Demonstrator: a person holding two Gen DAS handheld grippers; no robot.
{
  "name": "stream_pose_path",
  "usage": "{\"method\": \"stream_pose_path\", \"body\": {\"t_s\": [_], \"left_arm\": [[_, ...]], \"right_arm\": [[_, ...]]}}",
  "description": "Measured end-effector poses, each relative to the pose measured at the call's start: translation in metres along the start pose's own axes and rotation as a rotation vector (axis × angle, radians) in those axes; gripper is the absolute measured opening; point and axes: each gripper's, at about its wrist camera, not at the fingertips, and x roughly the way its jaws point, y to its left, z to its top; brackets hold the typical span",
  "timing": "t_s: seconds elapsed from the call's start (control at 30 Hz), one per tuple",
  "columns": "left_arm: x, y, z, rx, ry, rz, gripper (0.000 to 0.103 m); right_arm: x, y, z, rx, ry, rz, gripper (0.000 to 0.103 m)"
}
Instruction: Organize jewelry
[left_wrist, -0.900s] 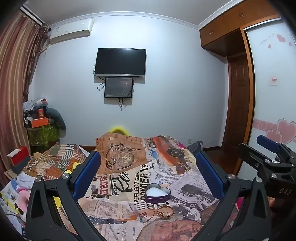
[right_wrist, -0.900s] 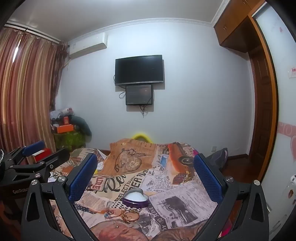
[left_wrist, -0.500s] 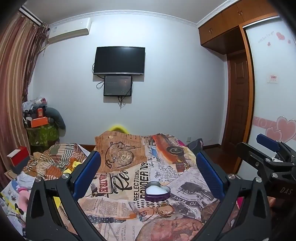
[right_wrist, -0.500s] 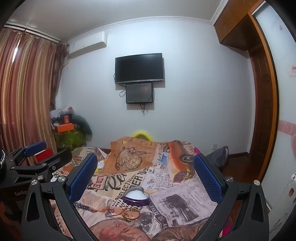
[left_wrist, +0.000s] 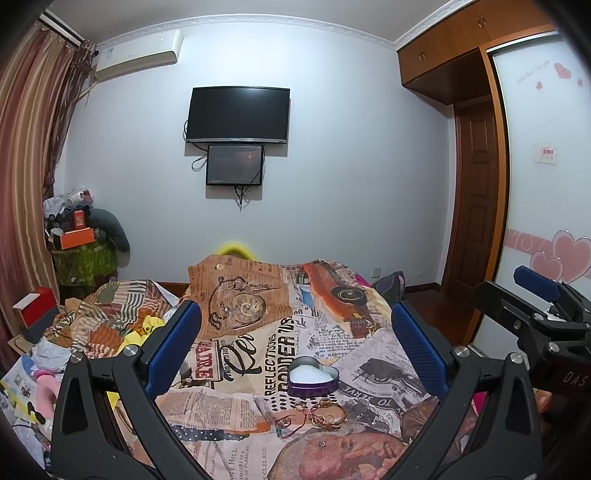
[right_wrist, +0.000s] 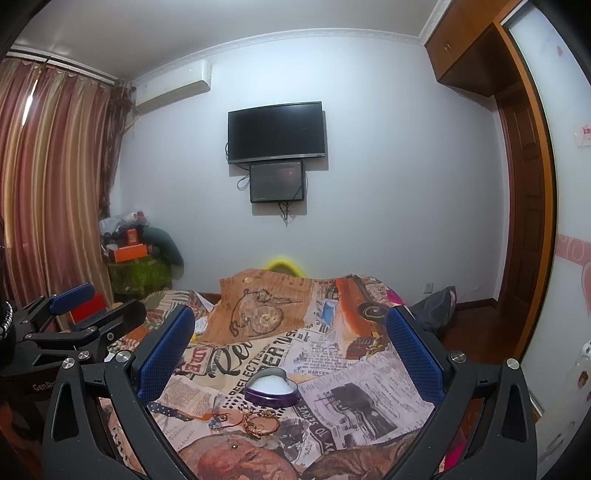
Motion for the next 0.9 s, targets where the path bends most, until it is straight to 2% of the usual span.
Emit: {"method": "stream_pose_path", "body": {"t_s": [0.9], "left_arm": [[0.0025,0.0019,0.0003,-0.005,0.014,0.002,0.103]], "right_arm": [[0.0024,-0.003,0.0014,0.004,0.008,0.001,0.103]]}}
